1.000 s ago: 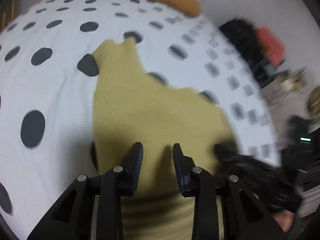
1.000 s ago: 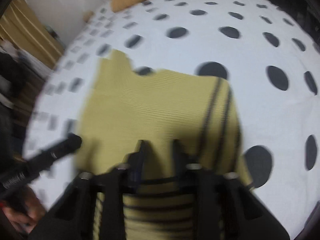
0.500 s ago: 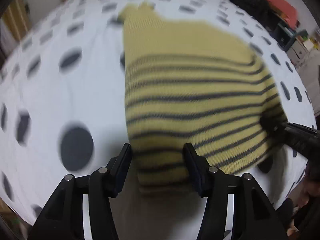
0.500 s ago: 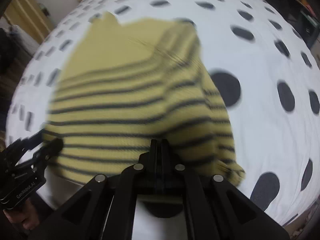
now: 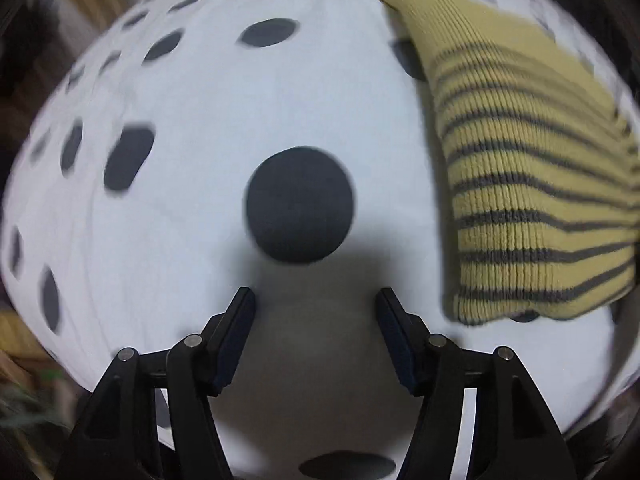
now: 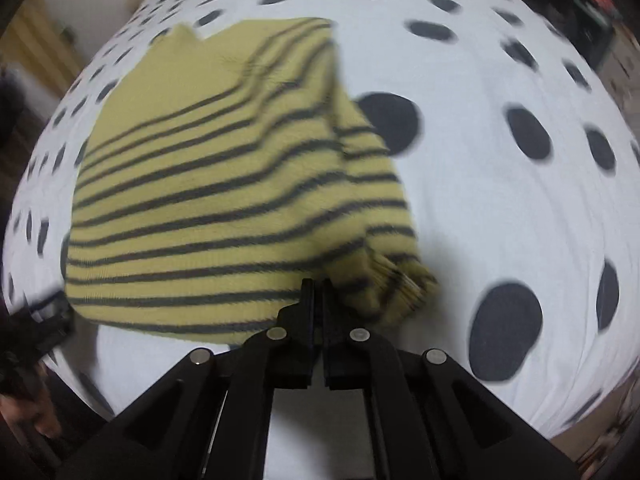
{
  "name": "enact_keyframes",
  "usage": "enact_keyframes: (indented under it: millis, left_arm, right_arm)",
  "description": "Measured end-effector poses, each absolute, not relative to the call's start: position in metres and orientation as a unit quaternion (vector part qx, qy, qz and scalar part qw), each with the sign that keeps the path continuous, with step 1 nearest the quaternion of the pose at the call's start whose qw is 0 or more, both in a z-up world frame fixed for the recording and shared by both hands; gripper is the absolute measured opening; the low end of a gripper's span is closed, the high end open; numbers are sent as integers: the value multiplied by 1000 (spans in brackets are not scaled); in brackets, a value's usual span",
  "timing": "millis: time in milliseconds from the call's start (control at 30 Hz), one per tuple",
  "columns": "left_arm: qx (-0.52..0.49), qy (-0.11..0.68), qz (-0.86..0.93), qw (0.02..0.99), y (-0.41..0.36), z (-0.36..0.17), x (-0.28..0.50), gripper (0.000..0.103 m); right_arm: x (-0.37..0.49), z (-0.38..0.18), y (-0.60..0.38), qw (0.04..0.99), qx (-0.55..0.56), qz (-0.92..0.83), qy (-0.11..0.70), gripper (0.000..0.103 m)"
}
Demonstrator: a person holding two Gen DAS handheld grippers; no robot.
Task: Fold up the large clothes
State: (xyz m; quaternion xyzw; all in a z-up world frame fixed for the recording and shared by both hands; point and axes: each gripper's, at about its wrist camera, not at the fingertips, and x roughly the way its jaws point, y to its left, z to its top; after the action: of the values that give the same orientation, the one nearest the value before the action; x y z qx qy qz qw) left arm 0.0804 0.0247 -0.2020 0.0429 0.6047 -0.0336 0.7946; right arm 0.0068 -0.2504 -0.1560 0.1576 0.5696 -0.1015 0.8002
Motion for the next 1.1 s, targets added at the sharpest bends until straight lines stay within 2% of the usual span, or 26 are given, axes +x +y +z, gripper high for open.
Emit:
enact_keyframes:
  millis: [67,133,200,233,267,333,400,567,700,867,967,1033,1067,1100]
  left_arm:
    - [51,600,5,798,41,-187,70,61]
    - [33,596,-4,802,49,-170,61,62]
    - [-1,594,-21,804,50,-151,53,62]
    - [-11,591,-31,806,46,-142,50,65]
    - [-18,586,-45,809,38,-132,46,71]
    - [-13,578,-69,813,16,-115,38,82]
    - [8,564,-90,821,-5,-101,25,83]
    - [81,523,-112,841,-45,-92,12,88]
    - [129,536,-119,826,-59,-154,36,88]
    - [47,525,-132,840,-40,-174,59,88]
    - [-11,539,-99,836,-12,-180,72,90]
    - [-35,551,-105,827,7,-184,71,90]
    - [-27,551,-96,829,14,-184,68,90]
    - [-10,547,-74,834,20,-181,62,88]
  right_arm:
    - [-5,-141,-254,798,151,-131,569,4]
    - [-19,-120,-254,804,134,-164,556,12]
    - [-33,-101,-253,815,169,-154,532,37]
    - [-39,-92,-249,820,184,-148,521,44]
    - [-42,-83,-242,825,193,-144,512,52]
    - [-47,-65,-219,835,191,-128,500,55]
    - [-44,-53,-193,840,170,-116,502,60]
    - [-45,-48,-164,844,143,-102,506,64]
    - [-37,-68,-172,843,141,-103,508,64]
    - [-4,-86,-187,865,168,-53,470,64]
    - [27,-114,-196,849,149,-52,505,64]
    - [40,-143,-211,822,127,-89,548,56]
    - [40,-154,-221,815,132,-89,557,46]
    - [37,-157,-228,815,137,-84,557,45]
